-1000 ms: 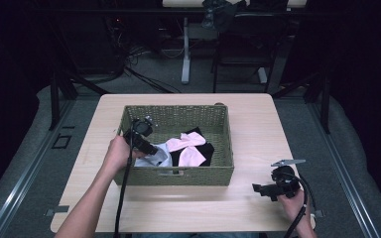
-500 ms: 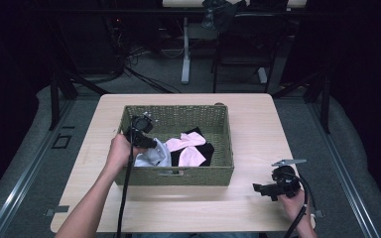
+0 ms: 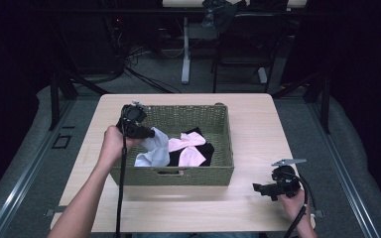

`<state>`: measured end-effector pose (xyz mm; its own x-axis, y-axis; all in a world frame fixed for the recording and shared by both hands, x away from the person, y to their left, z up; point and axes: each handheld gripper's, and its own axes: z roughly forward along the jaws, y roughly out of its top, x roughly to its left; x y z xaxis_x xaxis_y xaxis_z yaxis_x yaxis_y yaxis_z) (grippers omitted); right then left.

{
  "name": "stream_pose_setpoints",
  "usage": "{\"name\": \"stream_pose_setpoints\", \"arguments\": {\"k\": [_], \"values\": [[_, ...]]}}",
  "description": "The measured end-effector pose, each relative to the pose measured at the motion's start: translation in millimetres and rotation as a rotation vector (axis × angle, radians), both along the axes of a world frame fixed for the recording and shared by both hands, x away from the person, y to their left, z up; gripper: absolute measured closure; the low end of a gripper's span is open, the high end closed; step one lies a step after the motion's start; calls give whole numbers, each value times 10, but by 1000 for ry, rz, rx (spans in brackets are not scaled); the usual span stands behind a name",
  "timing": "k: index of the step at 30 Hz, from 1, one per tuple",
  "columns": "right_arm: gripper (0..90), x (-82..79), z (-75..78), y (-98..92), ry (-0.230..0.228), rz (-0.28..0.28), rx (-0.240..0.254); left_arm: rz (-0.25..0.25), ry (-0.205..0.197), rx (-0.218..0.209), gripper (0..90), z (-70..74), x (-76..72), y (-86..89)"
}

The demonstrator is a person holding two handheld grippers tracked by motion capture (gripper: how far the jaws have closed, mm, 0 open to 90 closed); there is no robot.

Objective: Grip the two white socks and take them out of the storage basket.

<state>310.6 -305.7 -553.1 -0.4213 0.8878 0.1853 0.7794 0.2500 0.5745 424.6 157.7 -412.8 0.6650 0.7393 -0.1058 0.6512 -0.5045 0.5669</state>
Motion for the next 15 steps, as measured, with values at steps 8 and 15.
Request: {"name": "stream_pose_setpoints", "arguments": {"k": [8, 15], "values": [[76, 0, 0, -3, -1, -2, 2, 6, -28, -37, 865, 186, 4, 61], [77, 3, 0, 0, 0, -1, 0, 10, -54, -49, 865, 340, 5, 80]]}}
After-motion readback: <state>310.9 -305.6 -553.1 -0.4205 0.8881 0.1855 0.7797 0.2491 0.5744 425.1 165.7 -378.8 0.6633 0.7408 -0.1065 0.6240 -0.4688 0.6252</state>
